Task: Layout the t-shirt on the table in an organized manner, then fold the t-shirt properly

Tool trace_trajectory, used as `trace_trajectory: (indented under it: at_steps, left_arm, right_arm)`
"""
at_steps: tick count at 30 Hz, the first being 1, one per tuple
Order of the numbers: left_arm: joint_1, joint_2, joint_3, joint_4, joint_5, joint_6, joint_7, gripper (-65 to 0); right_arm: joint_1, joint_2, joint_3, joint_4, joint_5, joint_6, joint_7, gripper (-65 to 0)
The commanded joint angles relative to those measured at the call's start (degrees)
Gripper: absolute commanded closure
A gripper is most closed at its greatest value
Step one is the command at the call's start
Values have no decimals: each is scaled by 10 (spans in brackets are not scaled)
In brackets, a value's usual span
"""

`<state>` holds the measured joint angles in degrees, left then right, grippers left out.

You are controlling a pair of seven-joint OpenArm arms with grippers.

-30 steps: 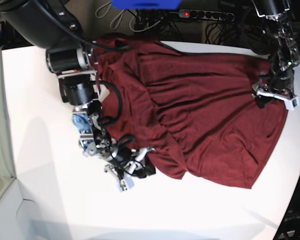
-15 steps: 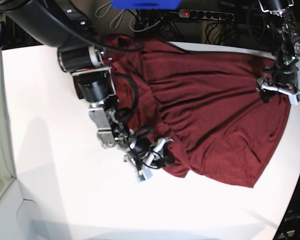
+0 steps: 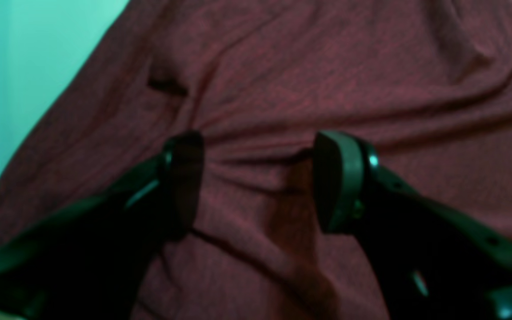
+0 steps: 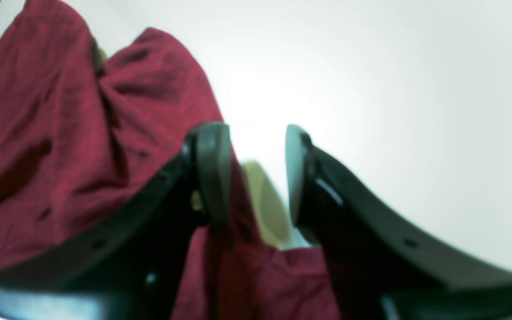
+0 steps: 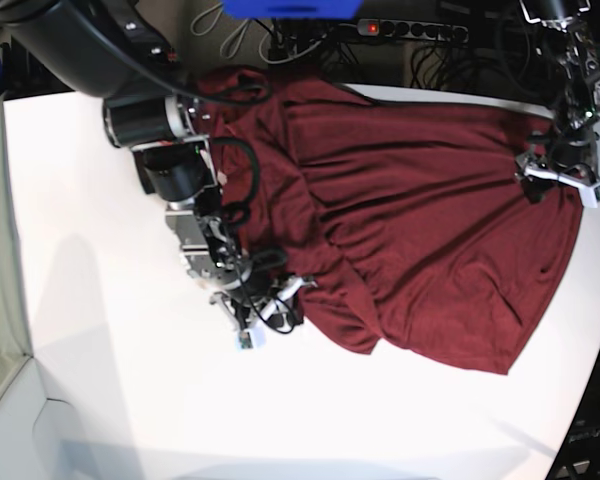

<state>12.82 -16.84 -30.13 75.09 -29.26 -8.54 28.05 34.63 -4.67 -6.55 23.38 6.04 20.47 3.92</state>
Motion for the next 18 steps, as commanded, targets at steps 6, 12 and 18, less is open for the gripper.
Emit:
trace_trajectory:
  at_steps: [6,12,18]
  left_arm:
    - [7,-2,1,-8,9,17,48,-384]
    - [10,-1,1,-1,9,16,48,-383]
    - [11,0,1,-1,9,16,48,-383]
  right_arm:
    - [16,22,6,2,4,-5,3,-215]
    - [0,17,7,100,4,-2,-5,-212]
    - [-10,-15,4,120,1,-4,-45,-3]
